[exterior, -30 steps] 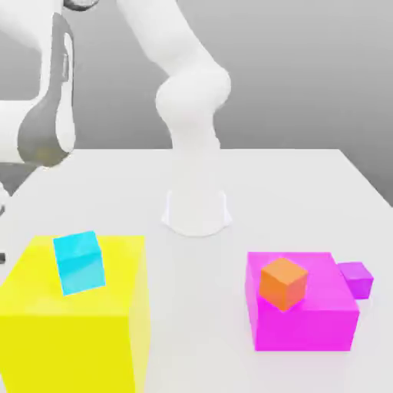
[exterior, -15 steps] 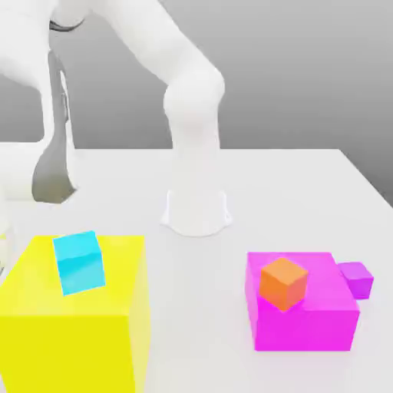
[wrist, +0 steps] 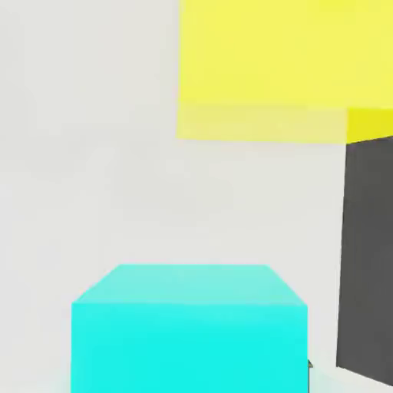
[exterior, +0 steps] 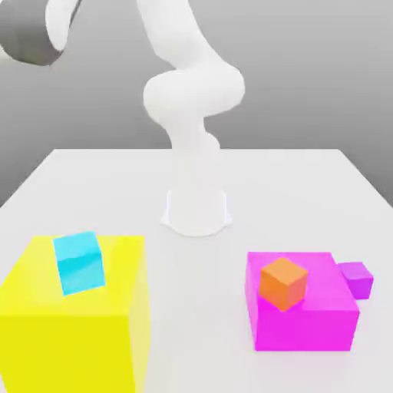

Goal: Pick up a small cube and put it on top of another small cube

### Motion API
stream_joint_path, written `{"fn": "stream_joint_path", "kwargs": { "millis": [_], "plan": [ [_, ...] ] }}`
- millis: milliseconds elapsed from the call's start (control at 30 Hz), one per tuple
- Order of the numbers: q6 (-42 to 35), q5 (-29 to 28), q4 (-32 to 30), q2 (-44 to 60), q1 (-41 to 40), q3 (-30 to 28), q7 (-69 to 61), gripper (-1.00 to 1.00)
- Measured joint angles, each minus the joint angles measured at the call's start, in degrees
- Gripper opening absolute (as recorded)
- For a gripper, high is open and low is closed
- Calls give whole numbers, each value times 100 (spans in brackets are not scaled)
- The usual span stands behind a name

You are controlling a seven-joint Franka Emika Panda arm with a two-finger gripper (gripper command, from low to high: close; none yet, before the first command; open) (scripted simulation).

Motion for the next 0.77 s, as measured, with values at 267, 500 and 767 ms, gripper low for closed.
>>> {"fn": "stream_joint_path", "kwargs": {
  "millis": [267,500,767],
  "plan": [
    [-631,507,308,156,295,892,625,-100],
    [-559,1305,487,901,1269,712,1012,-100],
    [429,1599,-21,1480,1900,-123,907,100]
  ]
}}
